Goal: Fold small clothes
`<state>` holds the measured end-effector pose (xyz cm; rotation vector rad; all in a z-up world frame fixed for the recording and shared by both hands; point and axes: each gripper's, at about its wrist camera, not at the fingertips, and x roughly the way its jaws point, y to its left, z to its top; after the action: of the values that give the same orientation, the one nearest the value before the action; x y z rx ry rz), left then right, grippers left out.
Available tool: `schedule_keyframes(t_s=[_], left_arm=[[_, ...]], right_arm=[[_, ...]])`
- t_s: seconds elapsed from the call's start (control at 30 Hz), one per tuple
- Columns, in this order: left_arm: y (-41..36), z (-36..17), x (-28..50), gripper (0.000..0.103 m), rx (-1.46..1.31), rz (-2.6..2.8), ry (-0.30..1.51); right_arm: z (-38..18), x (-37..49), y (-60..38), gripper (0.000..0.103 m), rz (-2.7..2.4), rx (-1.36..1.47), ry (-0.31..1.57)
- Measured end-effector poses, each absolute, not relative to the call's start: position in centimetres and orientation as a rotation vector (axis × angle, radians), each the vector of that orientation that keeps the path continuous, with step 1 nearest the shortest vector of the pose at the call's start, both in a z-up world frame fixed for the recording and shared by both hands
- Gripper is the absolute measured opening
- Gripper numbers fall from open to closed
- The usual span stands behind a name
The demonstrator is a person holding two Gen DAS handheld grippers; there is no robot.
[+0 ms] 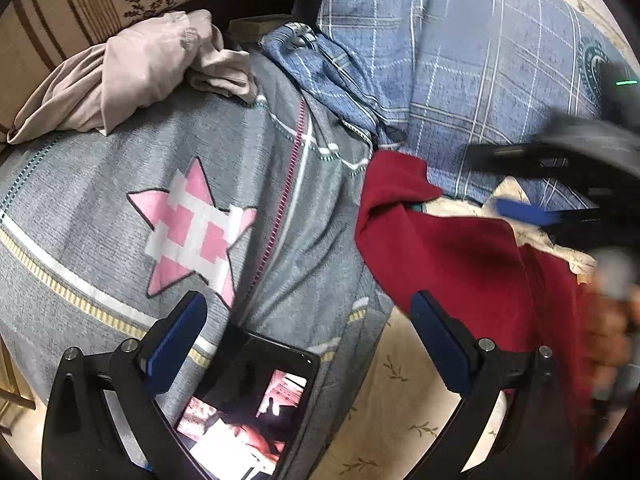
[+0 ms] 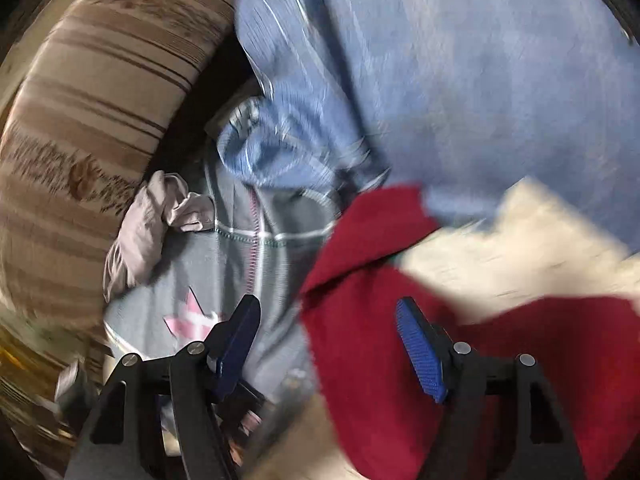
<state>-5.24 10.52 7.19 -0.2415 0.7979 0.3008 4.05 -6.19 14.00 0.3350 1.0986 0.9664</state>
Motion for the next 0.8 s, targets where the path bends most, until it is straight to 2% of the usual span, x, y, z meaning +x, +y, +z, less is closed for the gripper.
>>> schedule_keyframes(t_s=[0.13, 0.2, 0.23, 0.27, 0.4, 0.6, 0.7, 0.8], left_arm=[[12.1, 7.4, -5.3, 0.102, -0.246, 0.315, 0.789], [12.8, 7.3, -5.2, 0.102, -0.251, 0.322, 0.796], [13.2, 7.2, -5.0, 0.102, -0.250, 0.329, 0.800], [13.4, 7.2, -4.9, 0.102, -0.251, 0.337, 0.801], [14.1, 7.8, -5.3, 0.102, -0.293, 0.351, 0.769], [12.6, 8.2, -5.8, 0.102, -0.270, 0.338, 0.758], [11.4, 8.3, -5.7, 0.102, -0.251, 0.314, 0.761], [9.5, 8.5, -5.5, 0.102, -0.224, 0.276, 0.757]], right_arm=[[8.6, 8.7, -1.4, 0.071, 0.856, 0.425, 1.183], [6.4, 10.5, 0.2, 0.051, 0.828, 0.456, 1.212], [6.1, 11.0, 0.6, 0.023, 0.817, 0.452, 1.215], [6.5, 11.2, 0.5, 0.010, 0.807, 0.443, 1.192], [12.7, 8.7, -4.1, 0.008, 0.867, 0.412, 0.989], [23.1, 0.6, -16.8, 0.008, 0.852, 0.336, 0.723], [24.4, -2.7, -24.6, 0.008, 0.721, 0.293, 0.664], [22.4, -4.3, -29.1, 0.008, 0.502, 0.215, 0.675]])
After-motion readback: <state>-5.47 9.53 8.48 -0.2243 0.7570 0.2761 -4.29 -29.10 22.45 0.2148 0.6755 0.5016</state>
